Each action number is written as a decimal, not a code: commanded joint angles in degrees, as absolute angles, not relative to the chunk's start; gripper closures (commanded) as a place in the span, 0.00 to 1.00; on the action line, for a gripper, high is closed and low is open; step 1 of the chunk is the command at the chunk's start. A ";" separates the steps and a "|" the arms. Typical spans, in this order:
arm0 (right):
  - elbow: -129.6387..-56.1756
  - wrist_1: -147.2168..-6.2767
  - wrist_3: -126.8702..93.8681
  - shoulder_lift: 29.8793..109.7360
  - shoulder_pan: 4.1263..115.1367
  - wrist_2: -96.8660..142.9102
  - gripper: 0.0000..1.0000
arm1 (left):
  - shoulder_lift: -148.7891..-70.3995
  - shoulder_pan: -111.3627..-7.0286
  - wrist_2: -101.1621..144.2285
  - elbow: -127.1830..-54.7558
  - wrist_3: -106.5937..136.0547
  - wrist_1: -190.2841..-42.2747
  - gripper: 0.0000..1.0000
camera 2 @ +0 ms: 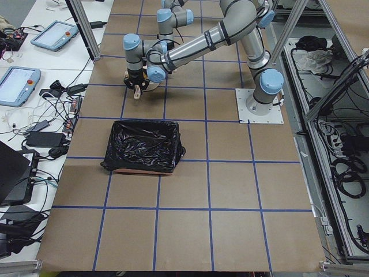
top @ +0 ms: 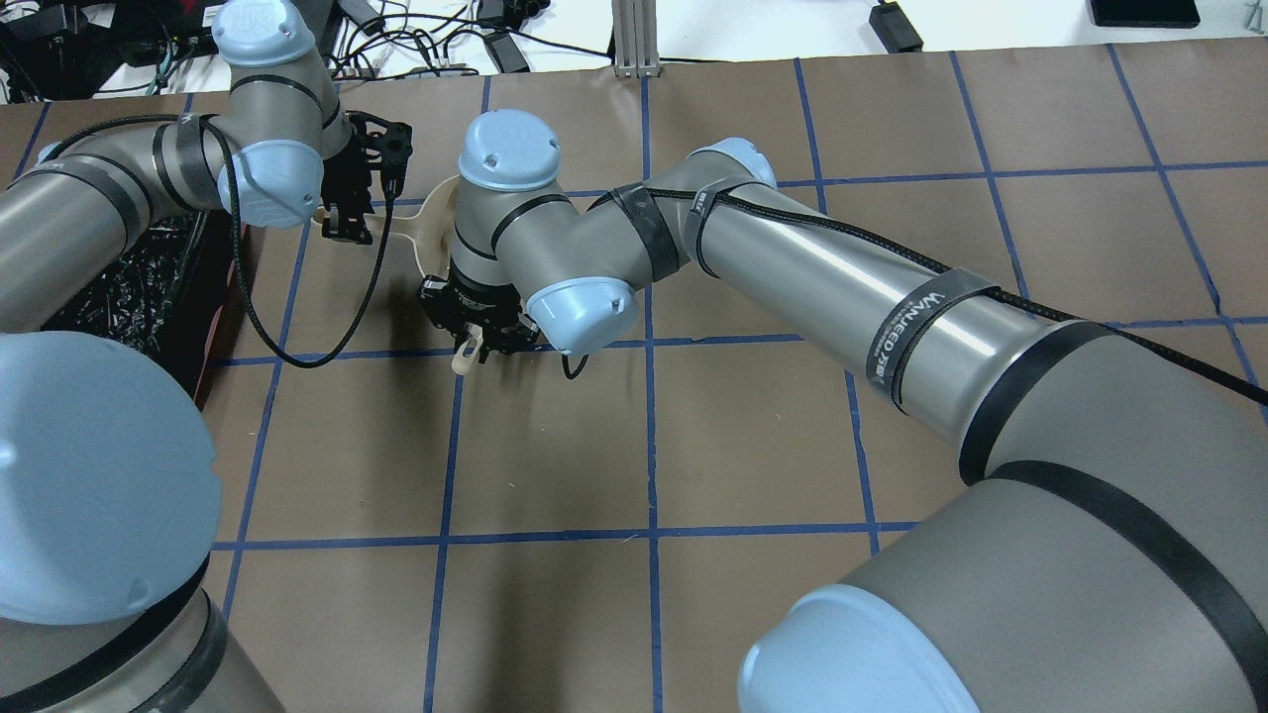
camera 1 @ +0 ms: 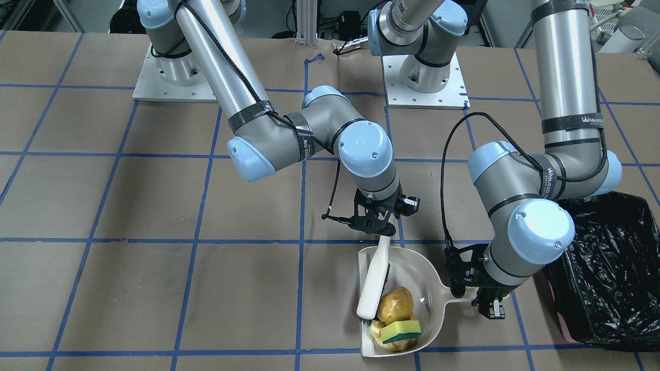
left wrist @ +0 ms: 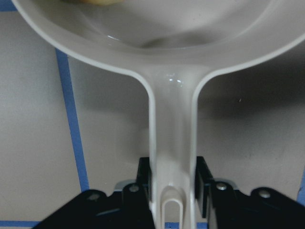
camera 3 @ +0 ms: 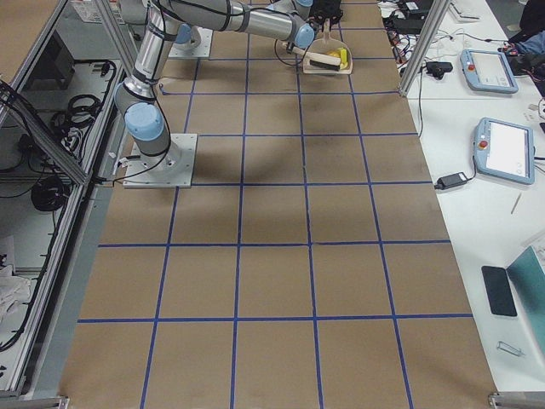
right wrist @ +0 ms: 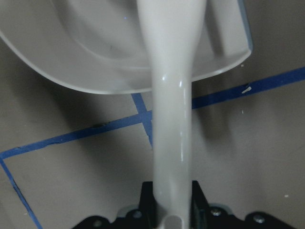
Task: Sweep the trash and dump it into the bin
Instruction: 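Sweep the yellow trash item into the dustpan with the right gripper's brush, then lift the loaded dustpan toward the black bin while the right gripper withdraws the brush, then tip the dustpan over the black bin with the left gripper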
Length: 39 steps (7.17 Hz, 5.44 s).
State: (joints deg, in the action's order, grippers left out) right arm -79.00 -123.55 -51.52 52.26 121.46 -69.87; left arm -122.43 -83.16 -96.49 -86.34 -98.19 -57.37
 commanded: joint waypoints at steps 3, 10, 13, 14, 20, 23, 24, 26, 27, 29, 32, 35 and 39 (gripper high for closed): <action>-77.87 -123.14 -55.37 53.43 122.70 -68.12 1.00 | -122.34 -83.06 -95.98 -86.40 -98.17 -57.30 0.99; -80.85 -98.28 -36.77 69.51 106.37 -77.66 1.00 | -121.56 -81.92 -93.44 -86.40 -99.14 -57.48 0.99; -90.22 -98.61 -16.43 73.28 96.72 -88.05 1.00 | -119.54 -78.15 -89.48 -85.96 -99.67 -60.10 1.00; -92.53 -98.09 -8.60 74.87 91.20 -91.89 1.00 | -118.14 -76.39 -89.47 -85.17 -100.80 -62.99 1.00; -100.36 -104.55 14.65 75.41 70.85 -96.94 1.00 | -108.55 -62.52 -89.39 -80.87 -106.51 -77.50 1.00; -101.34 -109.15 16.78 73.48 70.66 -96.95 1.00 | -107.40 -52.25 -89.65 -78.32 -118.35 -80.77 1.00; -101.34 -111.34 19.57 72.52 70.66 -97.29 1.00 | -108.88 -48.81 -89.47 -77.01 -122.56 -80.77 1.00; -101.34 -112.41 21.62 71.19 69.79 -97.04 1.00 | -111.26 -46.67 -89.82 -72.96 -126.90 -80.24 1.00; -101.34 -112.41 21.53 70.67 69.70 -96.94 1.00 | -112.14 -46.23 -91.48 -72.78 -131.09 -80.07 1.00; -101.34 -112.24 21.10 70.31 69.35 -96.94 1.00 | -113.98 -42.90 -94.12 -72.69 -135.76 -77.63 1.00; -101.34 -112.06 21.01 69.61 69.26 -96.77 1.00 | -116.19 -42.98 -100.98 -70.67 -138.87 -75.85 1.00; -101.34 -111.71 21.62 69.52 69.26 -96.86 1.00 | -116.37 -43.68 -105.54 -70.49 -142.82 -75.06 1.00; -101.34 -111.88 21.62 69.43 69.34 -97.12 0.80 | -116.89 -47.28 -111.97 -69.52 -144.14 -70.77 1.00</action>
State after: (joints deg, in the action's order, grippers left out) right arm -101.34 -111.79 21.69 69.44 69.31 -97.08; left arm -116.70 -46.88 -111.18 -69.68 -143.82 -72.21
